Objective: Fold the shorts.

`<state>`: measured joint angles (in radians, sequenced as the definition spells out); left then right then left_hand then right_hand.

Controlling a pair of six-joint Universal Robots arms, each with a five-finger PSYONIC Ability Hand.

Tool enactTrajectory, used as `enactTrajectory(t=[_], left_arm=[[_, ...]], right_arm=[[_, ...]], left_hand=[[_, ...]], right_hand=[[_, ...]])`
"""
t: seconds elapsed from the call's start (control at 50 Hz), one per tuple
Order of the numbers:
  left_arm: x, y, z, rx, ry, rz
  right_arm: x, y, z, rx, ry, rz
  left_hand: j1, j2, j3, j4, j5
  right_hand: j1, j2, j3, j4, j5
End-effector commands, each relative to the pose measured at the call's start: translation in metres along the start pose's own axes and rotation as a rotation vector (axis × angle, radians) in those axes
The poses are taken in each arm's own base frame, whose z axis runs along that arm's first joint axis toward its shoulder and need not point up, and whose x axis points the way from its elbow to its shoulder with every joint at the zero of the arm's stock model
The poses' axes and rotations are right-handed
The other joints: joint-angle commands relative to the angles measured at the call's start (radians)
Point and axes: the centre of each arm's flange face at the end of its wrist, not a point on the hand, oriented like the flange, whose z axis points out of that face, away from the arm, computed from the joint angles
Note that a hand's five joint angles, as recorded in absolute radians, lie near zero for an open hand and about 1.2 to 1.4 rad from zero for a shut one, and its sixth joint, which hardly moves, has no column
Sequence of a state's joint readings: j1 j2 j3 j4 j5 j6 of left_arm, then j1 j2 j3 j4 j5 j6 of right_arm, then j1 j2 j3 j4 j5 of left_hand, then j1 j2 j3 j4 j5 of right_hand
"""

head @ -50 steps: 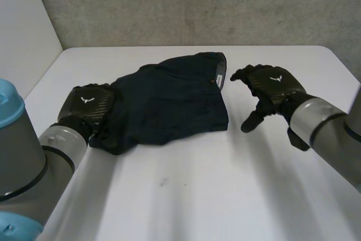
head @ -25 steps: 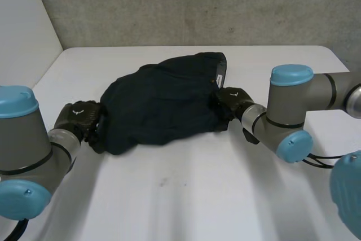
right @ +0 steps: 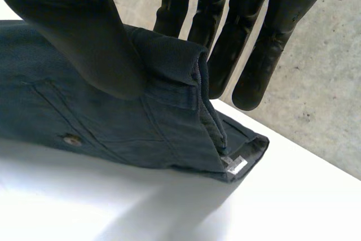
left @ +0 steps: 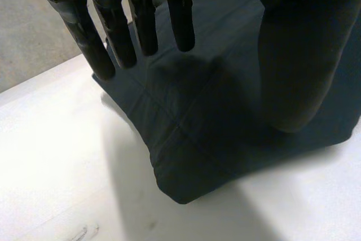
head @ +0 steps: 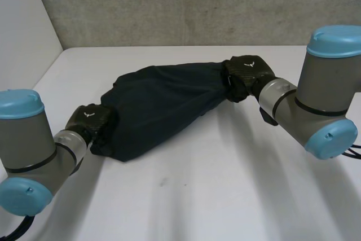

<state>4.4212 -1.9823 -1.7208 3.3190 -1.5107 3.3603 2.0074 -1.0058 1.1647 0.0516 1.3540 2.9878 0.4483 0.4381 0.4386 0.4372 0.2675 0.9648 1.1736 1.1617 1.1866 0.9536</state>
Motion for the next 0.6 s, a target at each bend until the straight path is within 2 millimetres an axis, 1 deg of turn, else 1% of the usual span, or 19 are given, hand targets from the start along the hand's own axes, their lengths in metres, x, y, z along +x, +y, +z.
enactTrajectory(t=[0.02,0.1,0.14,0.16,0.24,0.28,0.3,0.32,0.36,0.38,0.4,0.44,0.46,0.48,0.54,0.58,0.6], left_arm=[[0.001,0.008,0.008,-0.024,0.004,0.111],[-0.001,0.010,0.008,-0.032,-0.002,0.116],[0.000,0.012,0.008,-0.035,0.004,0.114],[0.002,0.012,0.007,-0.036,0.012,0.114],[0.003,0.007,0.005,-0.017,0.017,0.114],[0.003,0.003,0.002,-0.010,0.015,0.115],[0.002,-0.002,0.000,0.004,0.011,0.115],[0.000,-0.016,-0.009,0.038,0.005,0.115],[0.000,-0.029,-0.021,0.068,0.002,0.123],[0.001,-0.035,-0.028,0.080,0.006,0.126],[0.003,-0.045,-0.040,0.098,0.015,0.131],[0.006,-0.055,-0.052,0.113,0.034,0.136],[0.006,-0.059,-0.057,0.120,0.043,0.137],[0.007,-0.066,-0.064,0.130,0.063,0.141],[0.005,-0.072,-0.069,0.138,0.082,0.140],[0.006,-0.072,-0.064,0.129,0.100,0.143],[0.007,-0.069,-0.060,0.114,0.103,0.143]], right_arm=[[0.000,0.011,-0.010,-0.044,0.014,0.003],[0.001,0.013,-0.016,-0.057,0.045,0.004],[0.000,0.014,-0.018,-0.057,0.045,0.003],[0.000,0.015,-0.018,-0.060,0.043,0.004],[-0.002,0.014,-0.022,-0.060,0.037,0.003],[-0.002,0.011,-0.025,-0.056,0.037,-0.003],[-0.003,0.005,-0.029,-0.050,0.035,-0.022],[-0.003,0.001,-0.032,-0.041,0.035,-0.041],[-0.005,-0.006,-0.039,-0.037,0.030,-0.092],[-0.007,-0.013,-0.047,-0.048,0.026,-0.161],[-0.009,-0.014,-0.052,-0.065,0.021,-0.202],[-0.011,-0.015,-0.062,-0.123,0.005,-0.283],[-0.012,-0.011,-0.071,-0.202,-0.022,-0.352],[-0.013,-0.008,-0.076,-0.250,-0.038,-0.380],[-0.014,0.000,-0.085,-0.372,-0.064,-0.430],[-0.012,0.003,-0.081,-0.378,-0.044,-0.425],[-0.013,0.008,-0.075,-0.377,-0.035,-0.422]], left_hand=[[0.235,0.245,0.245,0.246,0.241],[0.238,0.248,0.248,0.249,0.244],[0.293,0.303,0.303,0.304,0.300],[0.465,0.475,0.475,0.476,0.471],[0.947,0.957,0.956,0.958,0.953],[0.948,0.958,0.958,0.959,0.954],[0.948,0.958,0.958,0.959,0.954],[0.948,0.958,0.958,0.959,0.954],[0.948,0.958,0.958,0.959,0.954],[0.948,0.958,0.958,0.959,0.954],[0.948,0.958,0.958,0.959,0.954],[0.948,0.958,0.958,0.959,0.954],[0.948,0.958,0.958,0.959,0.954],[0.948,0.958,0.958,0.959,0.954],[0.948,0.958,0.958,0.959,0.954],[0.948,0.958,0.958,0.959,0.954],[0.948,0.958,0.958,0.959,0.954]], right_hand=[[0.431,0.223,0.235,0.210,0.268],[0.431,0.223,0.235,0.210,0.268],[0.431,0.223,0.235,0.210,0.268],[0.431,0.223,0.235,0.210,0.268],[0.431,0.223,0.235,0.210,0.268],[0.431,0.223,0.235,0.210,0.268],[0.431,0.223,0.235,0.210,0.268],[0.431,0.223,0.235,0.210,0.268],[0.431,0.223,0.235,0.210,0.268],[0.431,0.223,0.235,0.210,0.268],[0.431,0.223,0.235,0.210,0.268],[0.431,0.223,0.235,0.210,0.268],[0.431,0.223,0.235,0.210,0.268],[0.431,0.223,0.235,0.210,0.268],[0.431,0.223,0.235,0.210,0.268],[0.431,0.223,0.235,0.210,0.268],[0.431,0.223,0.235,0.210,0.268]])
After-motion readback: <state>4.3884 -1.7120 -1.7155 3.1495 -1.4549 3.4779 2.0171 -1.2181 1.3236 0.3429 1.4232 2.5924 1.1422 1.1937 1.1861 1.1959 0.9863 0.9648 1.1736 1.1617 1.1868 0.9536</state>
